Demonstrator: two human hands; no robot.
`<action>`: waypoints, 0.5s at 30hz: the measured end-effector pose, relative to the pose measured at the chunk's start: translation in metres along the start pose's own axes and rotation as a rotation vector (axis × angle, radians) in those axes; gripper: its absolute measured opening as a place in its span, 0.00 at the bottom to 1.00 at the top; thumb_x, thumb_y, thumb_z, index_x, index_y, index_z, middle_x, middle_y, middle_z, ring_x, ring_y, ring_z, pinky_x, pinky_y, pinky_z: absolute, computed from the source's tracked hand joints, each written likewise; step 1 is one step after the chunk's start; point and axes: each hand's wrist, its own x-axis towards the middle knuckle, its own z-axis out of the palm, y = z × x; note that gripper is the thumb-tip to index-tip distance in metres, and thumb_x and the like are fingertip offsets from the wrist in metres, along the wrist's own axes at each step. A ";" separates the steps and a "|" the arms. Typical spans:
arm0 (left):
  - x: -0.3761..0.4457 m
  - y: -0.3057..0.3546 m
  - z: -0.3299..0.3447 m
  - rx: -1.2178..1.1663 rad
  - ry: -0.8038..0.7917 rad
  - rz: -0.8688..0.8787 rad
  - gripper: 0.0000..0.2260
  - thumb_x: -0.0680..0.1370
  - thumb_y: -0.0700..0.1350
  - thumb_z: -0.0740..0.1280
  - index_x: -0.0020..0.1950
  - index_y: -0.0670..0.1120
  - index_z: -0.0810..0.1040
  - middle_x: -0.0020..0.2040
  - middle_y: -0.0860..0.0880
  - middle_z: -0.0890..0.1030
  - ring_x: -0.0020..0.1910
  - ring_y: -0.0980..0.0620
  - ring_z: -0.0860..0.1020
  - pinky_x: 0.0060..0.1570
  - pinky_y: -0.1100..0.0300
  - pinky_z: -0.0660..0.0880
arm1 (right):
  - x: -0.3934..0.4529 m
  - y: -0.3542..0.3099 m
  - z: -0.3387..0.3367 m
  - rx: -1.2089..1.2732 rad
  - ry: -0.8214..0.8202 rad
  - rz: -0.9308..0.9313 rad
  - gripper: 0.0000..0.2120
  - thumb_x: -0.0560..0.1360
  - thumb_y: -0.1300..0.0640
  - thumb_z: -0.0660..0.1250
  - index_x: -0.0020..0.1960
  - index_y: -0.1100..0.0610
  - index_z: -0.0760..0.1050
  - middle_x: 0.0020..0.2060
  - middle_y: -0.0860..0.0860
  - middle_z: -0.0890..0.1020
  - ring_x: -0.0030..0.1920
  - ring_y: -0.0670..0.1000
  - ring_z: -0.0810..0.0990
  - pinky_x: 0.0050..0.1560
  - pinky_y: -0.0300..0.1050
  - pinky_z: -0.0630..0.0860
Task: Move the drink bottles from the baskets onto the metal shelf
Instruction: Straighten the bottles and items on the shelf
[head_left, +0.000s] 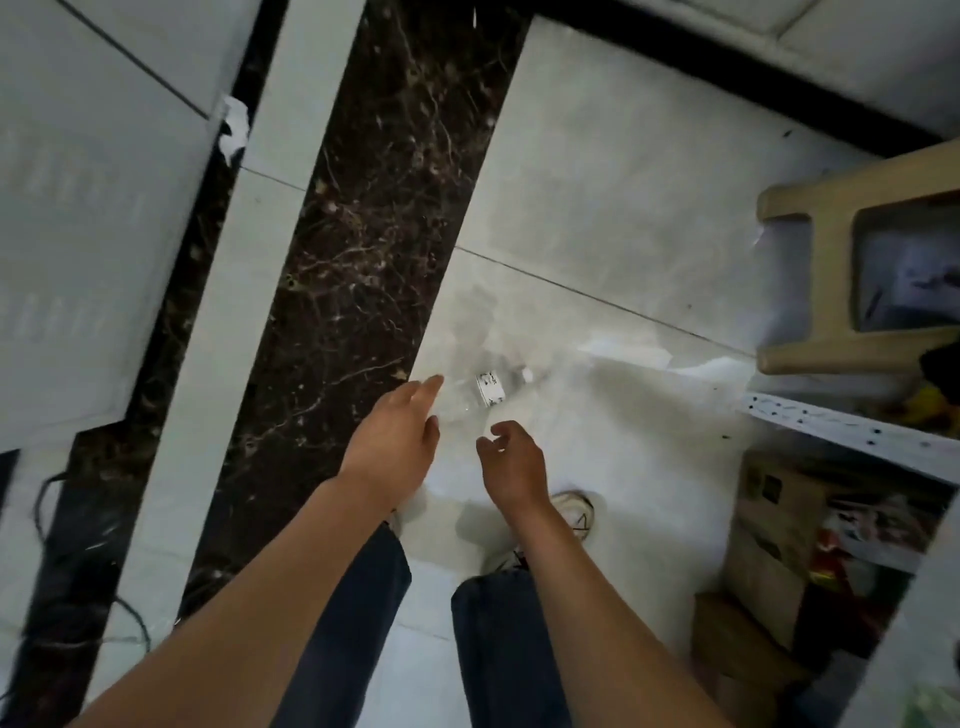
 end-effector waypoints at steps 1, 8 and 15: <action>0.020 -0.013 0.016 0.040 -0.032 0.018 0.23 0.82 0.44 0.57 0.77 0.49 0.59 0.74 0.46 0.66 0.70 0.46 0.65 0.68 0.53 0.66 | 0.030 0.008 0.016 0.054 -0.007 0.034 0.17 0.80 0.52 0.64 0.66 0.58 0.73 0.58 0.54 0.80 0.59 0.54 0.78 0.55 0.42 0.71; 0.134 -0.083 0.103 0.282 -0.202 0.095 0.25 0.82 0.45 0.57 0.78 0.51 0.54 0.73 0.46 0.65 0.70 0.45 0.65 0.65 0.49 0.69 | 0.204 0.051 0.088 0.664 0.066 0.388 0.20 0.72 0.48 0.75 0.56 0.59 0.75 0.45 0.56 0.79 0.49 0.58 0.80 0.39 0.56 0.81; 0.169 -0.113 0.129 0.282 -0.223 0.094 0.25 0.81 0.44 0.58 0.78 0.48 0.55 0.71 0.42 0.68 0.68 0.43 0.67 0.65 0.47 0.68 | 0.267 0.039 0.144 0.723 0.236 0.548 0.53 0.65 0.45 0.80 0.74 0.65 0.50 0.66 0.60 0.72 0.64 0.61 0.75 0.64 0.54 0.74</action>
